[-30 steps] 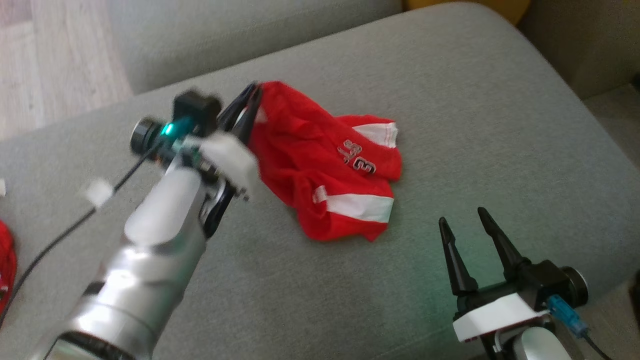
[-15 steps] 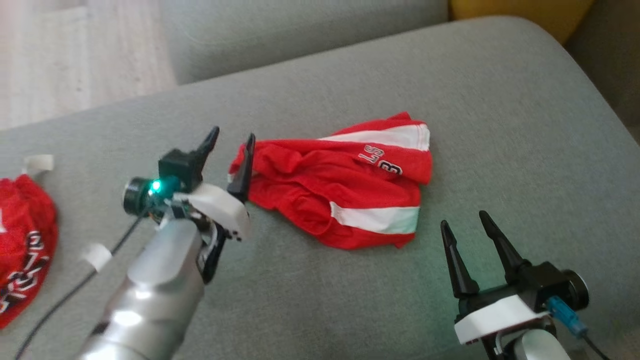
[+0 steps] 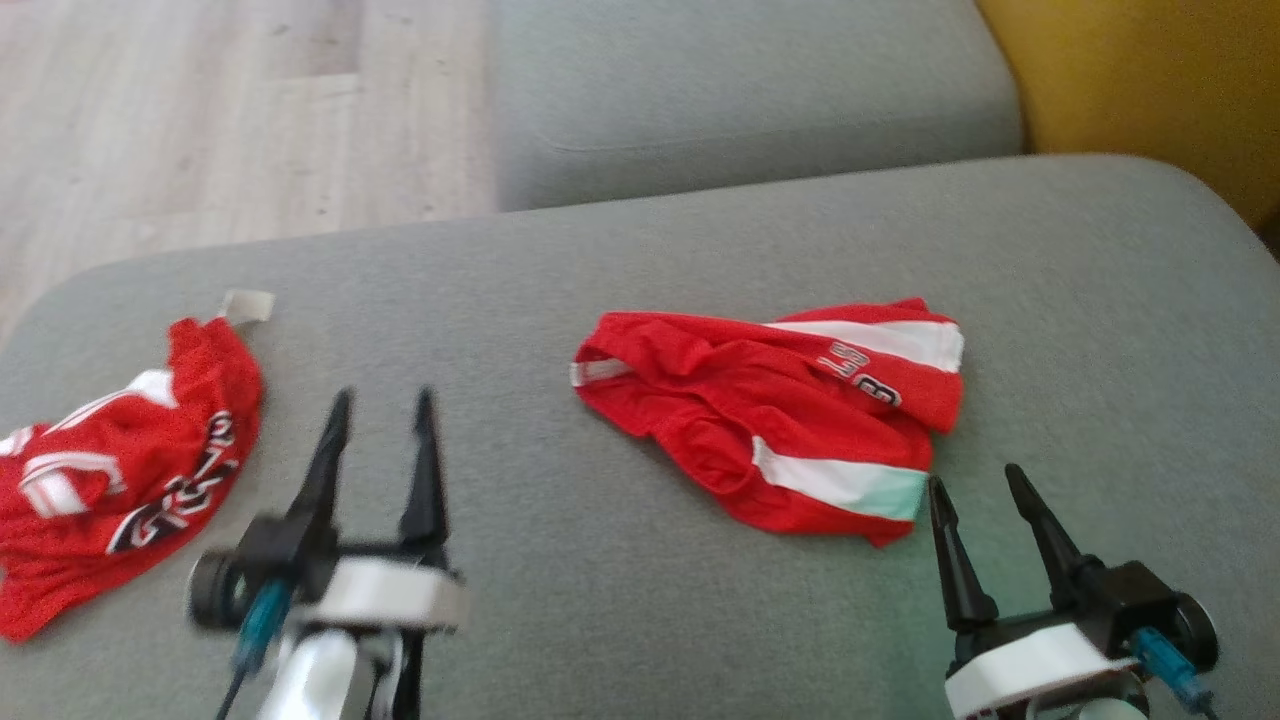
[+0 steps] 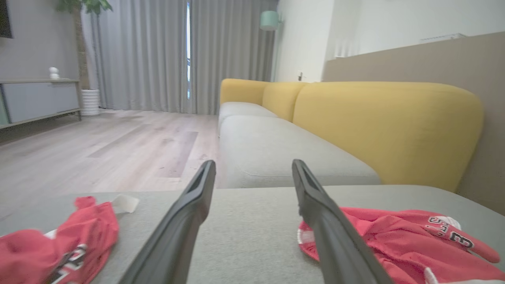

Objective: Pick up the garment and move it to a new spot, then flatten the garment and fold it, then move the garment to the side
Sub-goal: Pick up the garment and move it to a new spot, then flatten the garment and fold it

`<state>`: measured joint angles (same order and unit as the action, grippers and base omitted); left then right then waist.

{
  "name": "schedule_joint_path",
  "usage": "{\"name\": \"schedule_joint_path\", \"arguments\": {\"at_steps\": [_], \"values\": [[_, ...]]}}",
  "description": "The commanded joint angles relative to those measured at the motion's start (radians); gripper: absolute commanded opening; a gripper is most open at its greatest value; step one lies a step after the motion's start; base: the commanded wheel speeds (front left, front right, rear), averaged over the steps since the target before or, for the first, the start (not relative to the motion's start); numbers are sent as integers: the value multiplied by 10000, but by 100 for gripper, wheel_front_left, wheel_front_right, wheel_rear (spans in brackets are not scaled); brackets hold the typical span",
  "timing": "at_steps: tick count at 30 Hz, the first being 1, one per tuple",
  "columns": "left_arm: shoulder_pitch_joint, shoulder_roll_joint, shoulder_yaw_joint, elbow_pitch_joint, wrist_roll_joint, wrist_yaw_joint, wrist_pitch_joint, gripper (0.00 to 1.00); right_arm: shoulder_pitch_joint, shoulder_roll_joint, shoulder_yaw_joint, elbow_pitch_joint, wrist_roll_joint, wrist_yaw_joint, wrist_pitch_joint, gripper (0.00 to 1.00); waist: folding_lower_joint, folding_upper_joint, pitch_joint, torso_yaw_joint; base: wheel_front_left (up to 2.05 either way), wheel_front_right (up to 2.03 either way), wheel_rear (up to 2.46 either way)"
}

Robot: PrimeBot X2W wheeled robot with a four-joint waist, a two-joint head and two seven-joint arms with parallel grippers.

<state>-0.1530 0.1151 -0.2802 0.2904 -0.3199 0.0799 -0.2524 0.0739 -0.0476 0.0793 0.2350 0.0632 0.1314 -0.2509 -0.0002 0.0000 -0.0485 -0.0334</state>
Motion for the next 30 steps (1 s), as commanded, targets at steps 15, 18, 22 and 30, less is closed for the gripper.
{"name": "schedule_joint_path", "arguments": {"at_steps": [15, 18, 22, 30], "values": [[3117, -630, 1059, -2679, 1867, 65, -93, 100, 828, -26, -403, -580, 540, -7, -109, 100, 2, 0, -772, 977, 0, 0, 0], [3425, -640, 954, -2531, 2046, 114, -93, 100, 999, -26, -387, -555, 582, -7, -109, 100, 2, 0, -856, 986, 0, 0, 0], [3558, -645, 877, -2458, 2137, 188, -93, 100, 1103, -26, -406, -525, 612, -7, -109, 100, 2, 0, -885, 1014, 0, 0, 0], [3527, -647, 780, -2477, 2493, 202, -93, 100, 1076, -26, -380, -472, 640, -7, -109, 100, 2, 0, -862, 1066, 0, 0, 0]]}}
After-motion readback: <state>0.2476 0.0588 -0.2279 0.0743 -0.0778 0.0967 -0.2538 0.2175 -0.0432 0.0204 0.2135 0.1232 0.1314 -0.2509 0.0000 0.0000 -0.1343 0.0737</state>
